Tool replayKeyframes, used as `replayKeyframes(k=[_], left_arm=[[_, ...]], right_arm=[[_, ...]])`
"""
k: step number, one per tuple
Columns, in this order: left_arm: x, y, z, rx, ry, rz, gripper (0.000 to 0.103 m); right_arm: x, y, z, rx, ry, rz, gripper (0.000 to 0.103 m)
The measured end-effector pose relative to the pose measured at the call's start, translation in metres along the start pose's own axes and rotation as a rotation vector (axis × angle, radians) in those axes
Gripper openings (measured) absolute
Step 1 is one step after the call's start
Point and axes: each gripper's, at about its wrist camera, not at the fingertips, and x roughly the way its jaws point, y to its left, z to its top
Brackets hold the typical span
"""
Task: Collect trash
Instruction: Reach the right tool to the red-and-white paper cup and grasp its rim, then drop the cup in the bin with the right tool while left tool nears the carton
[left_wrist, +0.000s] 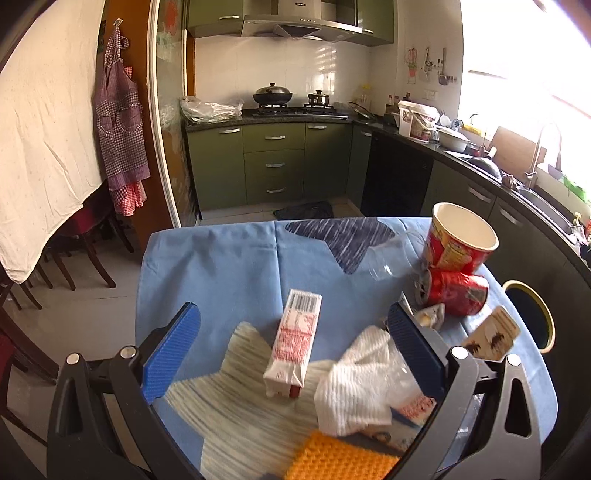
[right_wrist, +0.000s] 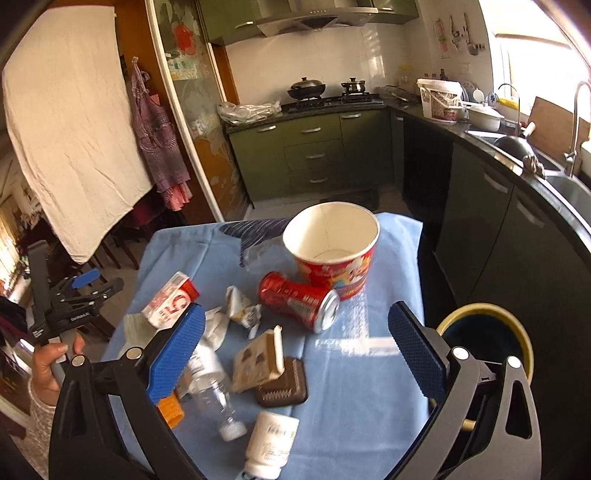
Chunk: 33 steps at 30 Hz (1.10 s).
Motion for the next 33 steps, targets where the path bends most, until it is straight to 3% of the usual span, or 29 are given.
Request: replayKeyframes(k=[5, 10, 12, 19, 21, 23, 27, 33], left_arm=[[0.042, 0.017, 0.020, -0.045, -0.018, -0.008, 0.097], [0.065, 0.024, 0.014, -0.069, -0.007, -0.031, 0.097], [0.069, 0.022, 0.011, -0.042, -0.003, -0.023, 0.097], [0.076, 0.012, 0.001, 0.005, 0.022, -0.044, 0.097], [0.077, 0.010, -0.001, 0.012, 0.025, -0.048, 0.097], [0.078, 0.009, -0.001, 0.010, 0.026, -0.054, 0.097], [0.079, 0.008, -0.002, 0.016, 0.030, -0.056, 0.097], [0.079, 0.006, -0.003, 0.021, 0.030, -0.062, 0.097]], right_arm=[[0.072, -0.025, 0.052, 0.055, 0.149, -0.041, 0.067], [0.143, -0.064, 0.076, 0.127, 0.304, -0.110, 0.043], [0.162, -0.078, 0.082, 0.158, 0.337, -0.120, 0.038], [0.212, -0.102, 0.087, 0.207, 0.442, -0.144, 0.038], [0.223, -0.101, 0.085, 0.214, 0.463, -0.137, 0.032], [0.233, -0.102, 0.081, 0.231, 0.488, -0.130, 0.011], [0.233, -0.114, 0.083, 0.267, 0.463, -0.115, 0.006], [0.175, -0.152, 0.094, 0.343, 0.352, -0.109, 0.006]])
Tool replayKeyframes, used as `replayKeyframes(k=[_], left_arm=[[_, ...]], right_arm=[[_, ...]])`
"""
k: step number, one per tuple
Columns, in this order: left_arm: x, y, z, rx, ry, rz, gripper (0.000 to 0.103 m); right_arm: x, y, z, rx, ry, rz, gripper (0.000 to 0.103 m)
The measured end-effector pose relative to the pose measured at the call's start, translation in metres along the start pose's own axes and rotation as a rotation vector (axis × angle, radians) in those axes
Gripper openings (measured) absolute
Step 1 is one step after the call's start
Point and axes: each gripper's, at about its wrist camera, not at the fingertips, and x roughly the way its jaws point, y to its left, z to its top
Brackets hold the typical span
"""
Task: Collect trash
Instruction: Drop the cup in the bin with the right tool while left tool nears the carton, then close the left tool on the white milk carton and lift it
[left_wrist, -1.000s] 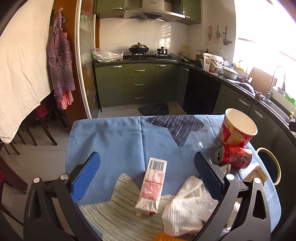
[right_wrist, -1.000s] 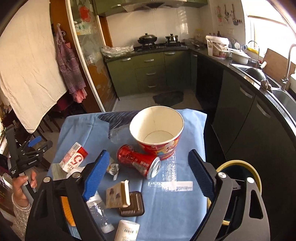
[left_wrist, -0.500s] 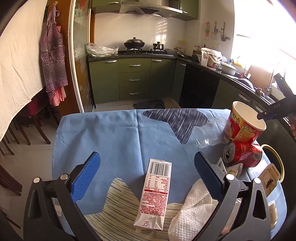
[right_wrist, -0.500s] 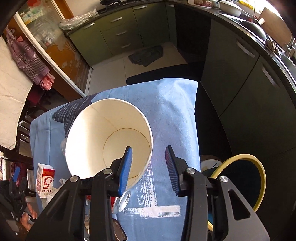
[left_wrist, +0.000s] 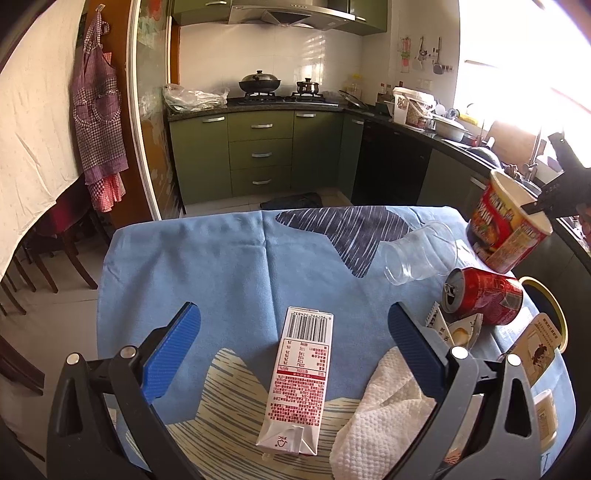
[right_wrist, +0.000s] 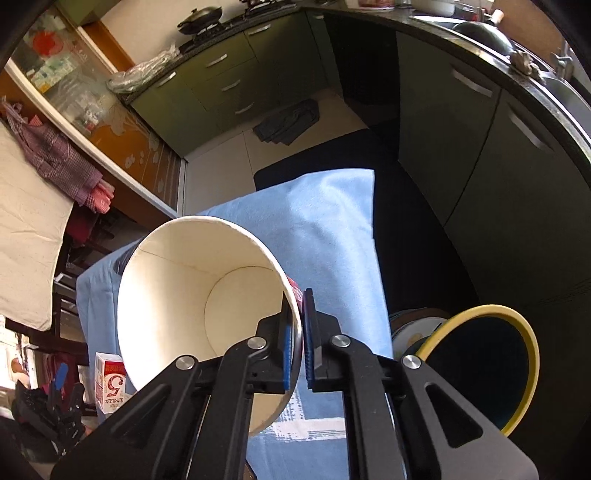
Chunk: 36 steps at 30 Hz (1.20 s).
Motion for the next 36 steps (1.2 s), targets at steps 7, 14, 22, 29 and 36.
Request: replayKeyframes(k=[7, 14, 22, 29, 36], left_arm=[[-0.001, 0.000, 0.000, -0.002, -0.005, -0.006, 0.097], [-0.001, 0.003, 0.001, -0.008, -0.003, -0.014, 0.097], [0.013, -0.003, -0.005, 0.029, 0.059, 0.002, 0.097], [0.032, 0.002, -0.014, 0.029, 0.171, 0.052, 0.097], [0.039, 0.006, -0.022, 0.025, 0.234, 0.046, 0.097]], right_arm=[[-0.059, -0.110, -0.026, 0.156, -0.083, -0.111, 0.006], [-0.024, -0.209, -0.080, 0.306, 0.022, -0.220, 0.011], [0.022, -0.257, -0.107, 0.391, 0.104, -0.236, 0.014], [0.013, -0.262, -0.110, 0.385, 0.083, -0.244, 0.028], [0.015, -0.251, -0.111, 0.372, 0.094, -0.230, 0.029]])
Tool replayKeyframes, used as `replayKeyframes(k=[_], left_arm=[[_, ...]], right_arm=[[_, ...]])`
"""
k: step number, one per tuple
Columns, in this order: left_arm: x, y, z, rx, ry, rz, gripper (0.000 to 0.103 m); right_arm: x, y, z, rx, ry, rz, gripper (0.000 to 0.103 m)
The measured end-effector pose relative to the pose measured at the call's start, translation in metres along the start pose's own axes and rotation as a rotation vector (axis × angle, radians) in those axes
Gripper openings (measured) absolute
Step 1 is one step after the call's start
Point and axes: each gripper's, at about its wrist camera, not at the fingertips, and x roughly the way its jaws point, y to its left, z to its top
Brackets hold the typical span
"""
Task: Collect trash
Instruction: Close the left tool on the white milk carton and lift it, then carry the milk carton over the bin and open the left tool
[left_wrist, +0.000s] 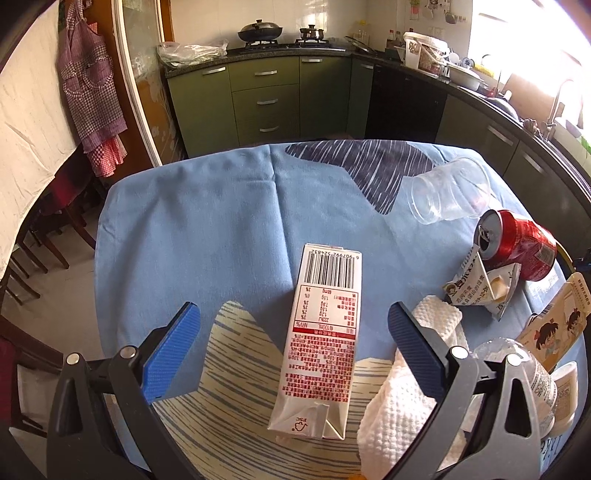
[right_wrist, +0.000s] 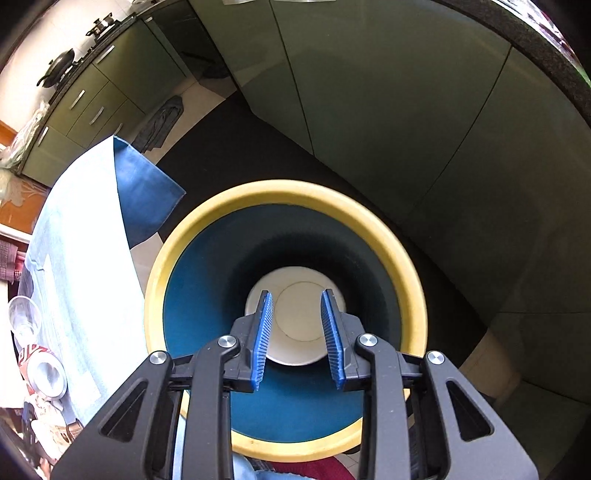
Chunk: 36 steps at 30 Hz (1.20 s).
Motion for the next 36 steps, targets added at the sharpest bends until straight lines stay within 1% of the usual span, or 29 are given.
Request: replayKeyframes(k=[4, 5, 6, 8, 13, 14, 15, 16, 17, 18, 23, 26, 32, 34, 36], left_arm=[[0.003, -0.001, -0.002, 0.010, 0.017, -0.011, 0.096], [0.004, -0.001, -0.002, 0.014, 0.024, -0.018, 0.093], [0.006, -0.001, -0.002, 0.017, 0.029, -0.023, 0.087], [0.010, -0.003, -0.003, 0.026, 0.051, -0.026, 0.080], [0.018, -0.005, -0.006, 0.045, 0.080, -0.023, 0.070], [0.019, -0.006, -0.007, 0.050, 0.087, -0.024, 0.064], [0.021, -0.006, -0.008, 0.050, 0.096, -0.030, 0.055], [0.023, -0.006, -0.008, 0.050, 0.104, -0.036, 0.051], [0.025, -0.006, -0.008, 0.049, 0.112, -0.044, 0.041], [0.026, -0.006, -0.009, 0.050, 0.119, -0.049, 0.034], [0.025, -0.011, -0.010, 0.073, 0.115, -0.045, 0.034], [0.016, -0.011, -0.008, 0.075, 0.093, -0.043, 0.033], [-0.019, -0.015, 0.003, 0.086, 0.025, -0.047, 0.033], [-0.036, -0.024, 0.007, 0.109, 0.004, -0.061, 0.033], [-0.057, -0.043, 0.013, 0.148, -0.025, -0.091, 0.033]], right_arm=[[0.011, 0.011, 0.002, -0.013, 0.018, 0.004, 0.030], [0.013, 0.013, 0.003, -0.016, 0.021, 0.006, 0.030], [0.014, 0.015, 0.002, -0.018, 0.023, 0.008, 0.030], [0.014, 0.017, 0.002, -0.022, 0.023, 0.011, 0.030], [0.011, 0.022, -0.003, -0.034, 0.024, 0.036, 0.030], [0.009, 0.023, -0.006, -0.037, 0.022, 0.046, 0.030], [0.008, 0.023, -0.009, -0.041, 0.020, 0.056, 0.030], [0.007, 0.025, -0.012, -0.044, 0.019, 0.064, 0.030], [0.006, 0.026, -0.015, -0.048, 0.017, 0.072, 0.030], [0.005, 0.026, -0.018, -0.051, 0.016, 0.079, 0.030], [0.000, 0.027, -0.031, -0.067, 0.019, 0.108, 0.031], [-0.006, 0.024, -0.037, -0.069, 0.009, 0.125, 0.031], [-0.026, 0.012, -0.048, -0.075, -0.022, 0.164, 0.031], [-0.032, 0.010, -0.051, -0.080, -0.035, 0.182, 0.031], [-0.040, 0.006, -0.054, -0.088, -0.055, 0.200, 0.031]])
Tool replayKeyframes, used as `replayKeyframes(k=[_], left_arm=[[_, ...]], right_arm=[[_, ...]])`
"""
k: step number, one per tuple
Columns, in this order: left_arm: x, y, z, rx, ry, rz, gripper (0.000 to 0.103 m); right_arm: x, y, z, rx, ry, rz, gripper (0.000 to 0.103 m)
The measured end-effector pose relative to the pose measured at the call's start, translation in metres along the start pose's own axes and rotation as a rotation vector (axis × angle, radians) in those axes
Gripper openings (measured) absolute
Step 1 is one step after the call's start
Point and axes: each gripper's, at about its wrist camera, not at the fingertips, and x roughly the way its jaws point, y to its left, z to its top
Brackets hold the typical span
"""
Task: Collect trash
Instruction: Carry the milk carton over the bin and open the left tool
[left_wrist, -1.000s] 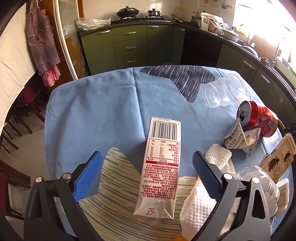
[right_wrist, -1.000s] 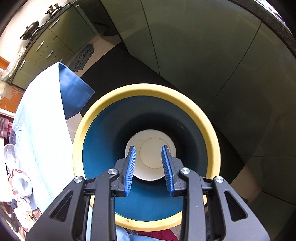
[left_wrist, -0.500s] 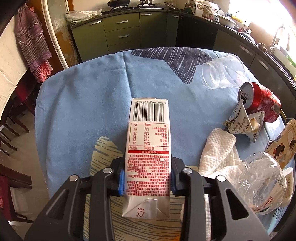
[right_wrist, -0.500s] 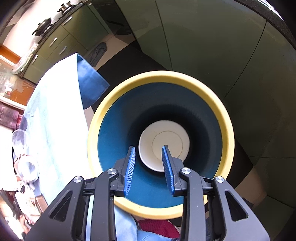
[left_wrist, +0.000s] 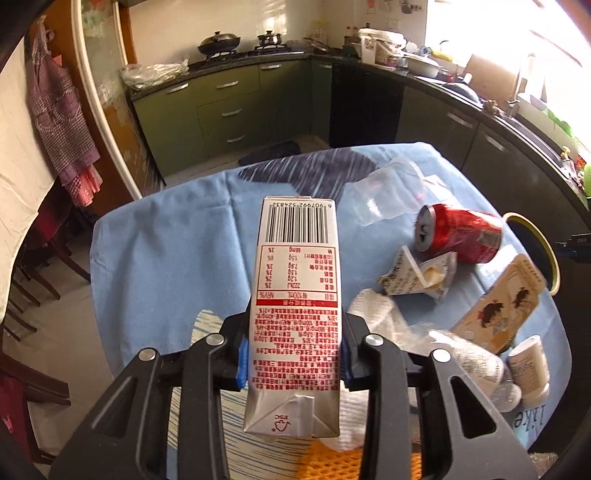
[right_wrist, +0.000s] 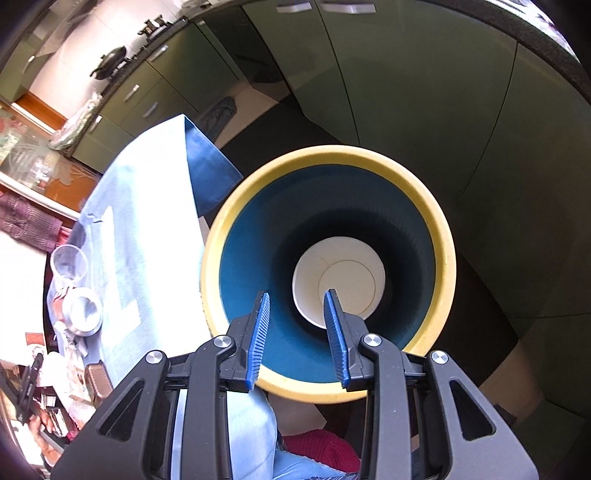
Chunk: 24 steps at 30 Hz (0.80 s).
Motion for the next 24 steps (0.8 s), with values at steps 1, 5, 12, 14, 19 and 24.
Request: replayKeyframes(k=[1, 5, 12, 14, 19, 24], left_arm=[[-0.008, -0.011, 0.004, 0.021, -0.011, -0.021, 0.033], [-0.041, -0.078, 0.029, 0.134, -0.050, -0.199, 0.034], [-0.031, -0.237, 0.069, 0.359, 0.051, -0.474, 0.034], [-0.016, -0.287, 0.079, 0.414, 0.100, -0.517, 0.034], [0.032, -0.396, 0.090, 0.519, 0.216, -0.544, 0.034], [0.081, -0.463, 0.093, 0.564, 0.254, -0.470, 0.034]], right_arm=[[-0.004, -0.001, -0.002, -0.006, -0.013, 0.007, 0.031], [-0.020, -0.002, -0.011, -0.036, -0.076, 0.018, 0.031], [-0.057, -0.028, -0.037, -0.056, -0.158, 0.024, 0.031], [-0.068, -0.040, -0.045, -0.045, -0.173, 0.030, 0.031], [-0.087, -0.072, -0.061, -0.012, -0.198, 0.045, 0.031], [-0.098, -0.098, -0.075, 0.014, -0.200, 0.044, 0.031]])
